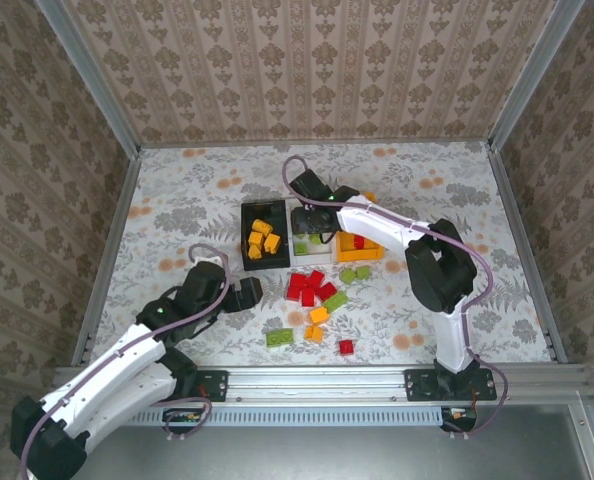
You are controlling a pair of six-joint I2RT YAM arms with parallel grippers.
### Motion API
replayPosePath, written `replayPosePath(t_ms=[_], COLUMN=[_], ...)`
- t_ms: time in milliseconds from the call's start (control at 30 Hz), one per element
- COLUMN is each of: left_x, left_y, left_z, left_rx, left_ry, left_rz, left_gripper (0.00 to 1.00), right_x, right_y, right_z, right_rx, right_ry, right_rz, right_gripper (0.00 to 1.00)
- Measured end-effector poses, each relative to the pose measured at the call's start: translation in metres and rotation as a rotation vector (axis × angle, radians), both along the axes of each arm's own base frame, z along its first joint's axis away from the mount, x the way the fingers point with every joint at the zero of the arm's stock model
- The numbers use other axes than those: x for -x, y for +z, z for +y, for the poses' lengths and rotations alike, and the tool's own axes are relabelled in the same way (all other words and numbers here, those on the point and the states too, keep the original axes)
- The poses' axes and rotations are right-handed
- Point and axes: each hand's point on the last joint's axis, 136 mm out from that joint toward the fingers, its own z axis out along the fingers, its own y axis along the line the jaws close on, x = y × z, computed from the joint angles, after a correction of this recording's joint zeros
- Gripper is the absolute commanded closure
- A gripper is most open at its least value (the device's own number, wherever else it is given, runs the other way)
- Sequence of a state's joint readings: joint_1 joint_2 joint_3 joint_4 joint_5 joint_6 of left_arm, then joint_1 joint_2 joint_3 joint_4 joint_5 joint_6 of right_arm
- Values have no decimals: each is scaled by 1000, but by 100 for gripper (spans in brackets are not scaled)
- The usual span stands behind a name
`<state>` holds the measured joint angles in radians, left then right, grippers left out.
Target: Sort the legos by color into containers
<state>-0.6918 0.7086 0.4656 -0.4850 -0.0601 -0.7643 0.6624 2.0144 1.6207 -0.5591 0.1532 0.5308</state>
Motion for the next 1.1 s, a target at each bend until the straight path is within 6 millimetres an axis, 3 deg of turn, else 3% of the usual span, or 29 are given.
replayPosePath(t_ms=[133,367,533,667,867,1100], left_x=[0,10,35,59,81,81], left_y=[-7,-17,-30,-46,-72,-87], left_z=[-3,-32,-61,-69,-74,-90], left_rx=[-27,-115,-220,-317,-461,-556], left_ry=[-22,-175,-346,-452,-549,-596], left_rz=[32,76,118,145,157,138], left_gripper=[0,0,0,0,1,13], right_x=[5,52,87,106,108,104], right_y=[19,67,55,37,30,47], right_z=[-1,-32,-60,-74,-82,-93], right_rx=[-31,-123,-129,-107,-97,-126], right_ry=[7,5,-12,-23,-37,-65], right_rz=[-28,-100,-84,-48,-36,-80], right_gripper=[31,30,28,27,27,26])
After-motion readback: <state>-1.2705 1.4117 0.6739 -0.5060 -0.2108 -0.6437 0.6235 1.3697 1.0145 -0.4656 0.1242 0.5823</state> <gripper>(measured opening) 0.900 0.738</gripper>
